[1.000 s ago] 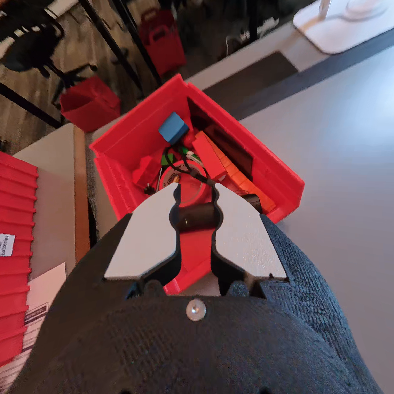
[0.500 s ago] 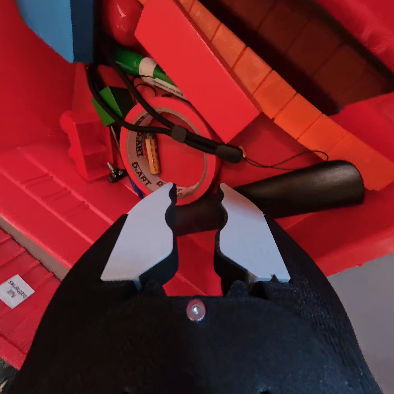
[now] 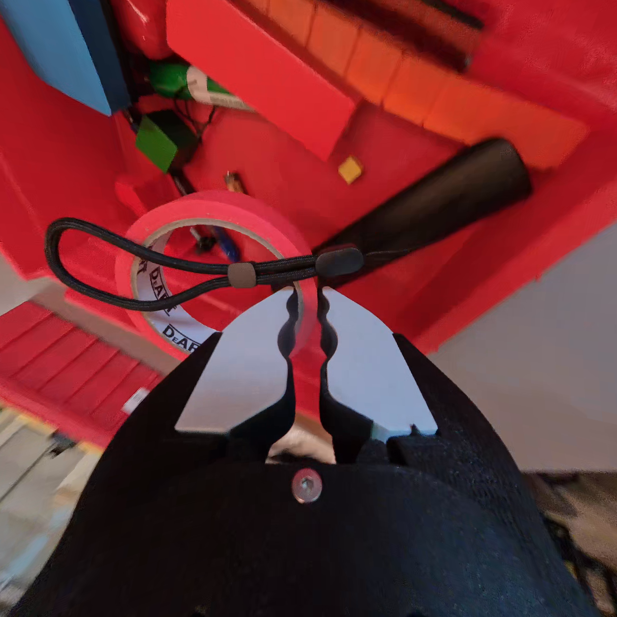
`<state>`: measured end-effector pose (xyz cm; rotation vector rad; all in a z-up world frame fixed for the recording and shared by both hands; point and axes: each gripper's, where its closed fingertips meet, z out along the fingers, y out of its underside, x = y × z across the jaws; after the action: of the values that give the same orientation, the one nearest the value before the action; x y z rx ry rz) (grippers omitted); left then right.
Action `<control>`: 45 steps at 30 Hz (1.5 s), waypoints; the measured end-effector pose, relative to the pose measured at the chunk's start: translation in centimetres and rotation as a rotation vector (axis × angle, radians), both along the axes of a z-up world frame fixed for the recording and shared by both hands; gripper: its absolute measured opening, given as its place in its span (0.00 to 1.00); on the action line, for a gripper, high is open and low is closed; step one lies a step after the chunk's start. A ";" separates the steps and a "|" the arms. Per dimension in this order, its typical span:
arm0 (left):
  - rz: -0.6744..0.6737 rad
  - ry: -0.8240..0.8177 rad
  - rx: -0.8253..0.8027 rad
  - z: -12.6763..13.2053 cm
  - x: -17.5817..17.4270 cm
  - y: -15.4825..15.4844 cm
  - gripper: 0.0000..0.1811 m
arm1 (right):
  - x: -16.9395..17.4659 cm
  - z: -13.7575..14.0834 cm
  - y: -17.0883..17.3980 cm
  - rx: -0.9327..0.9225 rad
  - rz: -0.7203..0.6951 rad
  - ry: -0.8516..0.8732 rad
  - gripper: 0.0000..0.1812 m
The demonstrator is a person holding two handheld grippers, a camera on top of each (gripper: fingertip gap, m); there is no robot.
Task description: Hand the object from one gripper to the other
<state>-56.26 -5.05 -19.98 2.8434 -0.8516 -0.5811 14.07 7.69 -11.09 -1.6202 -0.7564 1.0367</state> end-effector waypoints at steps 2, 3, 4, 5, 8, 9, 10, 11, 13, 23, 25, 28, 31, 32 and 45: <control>-0.061 0.144 -0.089 2.4 -0.3 -1.2 0.06 | -0.6 0.1 -0.3 -0.020 0.027 0.041 0.11; -0.089 0.205 -0.133 3.5 -0.3 -1.7 0.06 | -0.7 0.1 -0.5 -0.025 0.036 0.055 0.11; -0.117 0.280 -0.173 4.7 -0.5 -2.1 0.06 | -0.8 0.1 -0.8 -0.027 0.043 0.062 0.11; -0.150 0.381 -0.208 6.2 -1.1 -2.3 0.06 | -0.7 0.0 -1.0 -0.026 0.047 0.062 0.11; -0.281 0.736 -0.224 11.9 -3.2 -1.2 0.06 | 0.0 0.2 -1.2 -0.019 0.040 0.056 0.11; -0.325 0.855 -0.216 14.0 -3.7 -0.5 0.06 | 0.4 0.3 -1.3 -0.019 0.037 0.062 0.11; -0.358 0.933 -0.219 15.5 -4.0 -0.2 0.06 | 0.7 0.4 -1.4 -0.022 0.035 0.070 0.11; -0.372 0.974 -0.220 16.5 -4.1 0.0 0.06 | 1.0 0.4 -1.5 -0.027 0.035 0.080 0.11; -0.390 0.995 -0.181 17.6 -4.0 0.4 0.06 | 1.5 0.4 -1.6 -0.037 0.033 0.099 0.11; -0.259 0.699 0.072 14.1 -2.9 1.4 0.06 | 1.7 -1.0 -1.8 -0.091 0.055 0.108 0.11; -0.174 0.439 0.285 13.0 -0.3 2.8 0.06 | 1.6 -0.5 -2.0 -0.077 0.070 0.120 0.11; -0.145 0.030 0.579 12.7 5.9 5.3 0.06 | 1.1 0.3 -2.6 -0.037 0.107 0.147 0.11; -0.201 -0.350 0.766 13.1 13.6 6.6 0.06 | 0.0 0.9 -3.3 0.001 0.149 0.141 0.12; -0.231 -0.450 0.800 13.0 16.0 6.7 0.06 | -0.5 1.0 -3.5 0.018 0.162 0.130 0.12; -0.815 -1.149 0.946 10.6 46.6 2.4 0.06 | -13.0 5.1 -8.7 -0.022 0.434 0.171 0.20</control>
<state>-9.69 -2.67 -9.39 3.3783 -2.4946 1.1140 1.02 -1.05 -6.03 -1.3926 -1.0070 1.4748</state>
